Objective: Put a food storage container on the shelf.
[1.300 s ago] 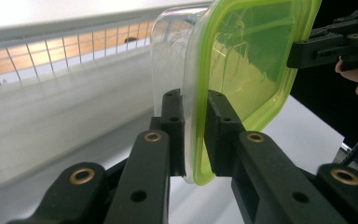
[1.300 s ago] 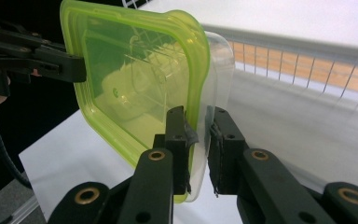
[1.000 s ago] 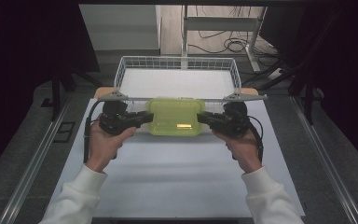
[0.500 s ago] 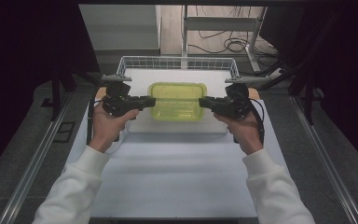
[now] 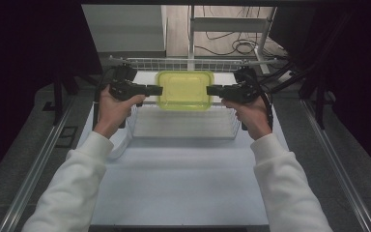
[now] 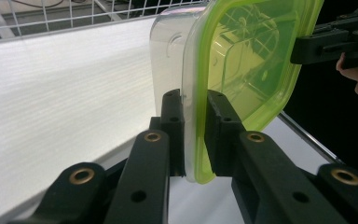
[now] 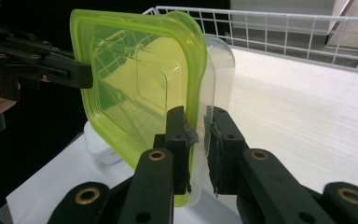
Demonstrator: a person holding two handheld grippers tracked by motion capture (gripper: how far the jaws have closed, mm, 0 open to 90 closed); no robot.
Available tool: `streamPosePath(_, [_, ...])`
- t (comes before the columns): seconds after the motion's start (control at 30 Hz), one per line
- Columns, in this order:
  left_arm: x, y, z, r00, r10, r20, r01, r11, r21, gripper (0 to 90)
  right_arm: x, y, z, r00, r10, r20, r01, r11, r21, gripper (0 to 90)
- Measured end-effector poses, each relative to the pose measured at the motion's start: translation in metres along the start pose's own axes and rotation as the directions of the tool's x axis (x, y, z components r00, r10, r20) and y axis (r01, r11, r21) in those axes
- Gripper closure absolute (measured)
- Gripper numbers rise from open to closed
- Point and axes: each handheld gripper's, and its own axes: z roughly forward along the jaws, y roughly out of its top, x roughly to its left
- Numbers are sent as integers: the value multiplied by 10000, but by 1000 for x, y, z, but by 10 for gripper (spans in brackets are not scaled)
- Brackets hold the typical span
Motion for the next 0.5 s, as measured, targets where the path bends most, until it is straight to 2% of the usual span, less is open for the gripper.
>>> streamPosePath(0.1, [7, 6, 5, 9997, -193, 167, 191, 9997, 123, 792, -5, 6, 2, 9999, 108, -63, -108, 9999, 23, 794])
streamPosePath(0.23, [13, 14, 11, 9998, -209, 80, 206, 9992, 356, 792, -13, 12, 8, 9995, 302, -66, -300, 9994, 176, 795])
streamPosePath(0.5, [28, 26, 23, 9982, -555, 211, 540, 9961, 691, 792, -30, 22, 20, 9967, 806, -117, -800, 9958, 455, 796])
